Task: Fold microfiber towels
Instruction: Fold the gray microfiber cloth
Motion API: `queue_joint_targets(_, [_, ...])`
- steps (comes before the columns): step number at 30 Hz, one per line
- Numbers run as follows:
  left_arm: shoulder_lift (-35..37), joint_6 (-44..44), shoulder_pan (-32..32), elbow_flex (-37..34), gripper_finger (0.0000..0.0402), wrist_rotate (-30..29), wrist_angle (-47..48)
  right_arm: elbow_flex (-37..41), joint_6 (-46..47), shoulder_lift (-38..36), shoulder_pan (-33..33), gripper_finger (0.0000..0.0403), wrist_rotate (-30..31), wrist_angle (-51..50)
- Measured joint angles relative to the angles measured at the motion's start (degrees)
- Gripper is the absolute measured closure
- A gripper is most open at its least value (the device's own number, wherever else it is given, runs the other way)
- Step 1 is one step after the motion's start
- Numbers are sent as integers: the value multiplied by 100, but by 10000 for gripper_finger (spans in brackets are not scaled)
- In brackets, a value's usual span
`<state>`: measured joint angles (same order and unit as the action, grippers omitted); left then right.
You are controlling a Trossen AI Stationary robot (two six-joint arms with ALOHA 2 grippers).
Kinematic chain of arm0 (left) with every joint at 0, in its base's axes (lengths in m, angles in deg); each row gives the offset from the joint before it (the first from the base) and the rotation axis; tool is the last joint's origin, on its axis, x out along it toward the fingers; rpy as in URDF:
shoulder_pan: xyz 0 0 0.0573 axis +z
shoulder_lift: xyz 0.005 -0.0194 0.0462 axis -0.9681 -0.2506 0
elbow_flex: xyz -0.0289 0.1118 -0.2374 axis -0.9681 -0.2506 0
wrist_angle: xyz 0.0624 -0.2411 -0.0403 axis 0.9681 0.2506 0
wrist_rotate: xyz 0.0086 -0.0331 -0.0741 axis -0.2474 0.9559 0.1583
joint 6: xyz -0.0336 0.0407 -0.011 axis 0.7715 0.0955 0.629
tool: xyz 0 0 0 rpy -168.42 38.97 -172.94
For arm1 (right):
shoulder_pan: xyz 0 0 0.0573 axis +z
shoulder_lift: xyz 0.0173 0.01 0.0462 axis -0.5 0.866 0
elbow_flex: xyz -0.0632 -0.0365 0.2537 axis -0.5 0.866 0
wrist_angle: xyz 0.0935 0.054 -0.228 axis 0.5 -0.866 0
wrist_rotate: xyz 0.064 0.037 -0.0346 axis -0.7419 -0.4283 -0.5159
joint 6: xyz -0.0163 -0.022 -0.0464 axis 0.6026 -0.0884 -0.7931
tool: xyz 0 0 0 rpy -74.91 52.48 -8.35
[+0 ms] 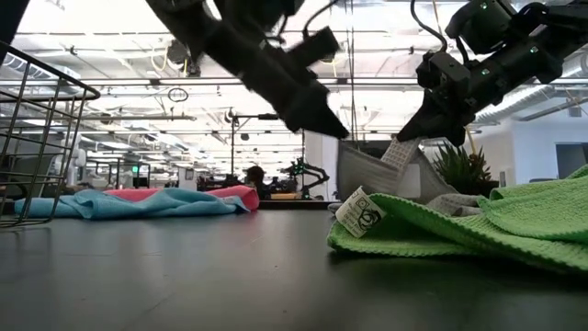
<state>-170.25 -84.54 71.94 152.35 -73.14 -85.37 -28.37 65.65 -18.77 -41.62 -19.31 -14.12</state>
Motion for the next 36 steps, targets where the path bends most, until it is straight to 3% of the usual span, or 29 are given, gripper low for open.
queue_joint_targets(6, [996, 1, -14, -2, 401, -1000, 868, -2, 44, 0, 16, 403, -96, 170])
queue_joint_targets(12, [2322, 201, -201, -2, 401, -1920, 1947, -2, 156, -12, 197, 403, -1315, 1461])
queue_joint_targets(18, [3523, 309, -376, 0, 401, -2213, 2378, -4, 312, -195, 234, 403, -2341, 3061])
queue_joint_targets(21, [3930, 419, -404, 0, 401, -2239, 2638, -4, 609, -201, 234, 403, -3140, 4390])
queue_joint_targets(25, [4147, 492, -409, 0, 401, -2239, 2862, -83, 1100, -260, 98, 403, -3173, 5784])
queue_joint_targets(30, [4115, 424, -409, 0, 401, -2235, 2943, -513, 1149, -404, -195, 403, -3027, 4542])
queue_joint_targets(36, [4088, 125, -352, 0, 401, -2324, 2905, -1046, 515, -372, -673, 403, -2210, 2517])
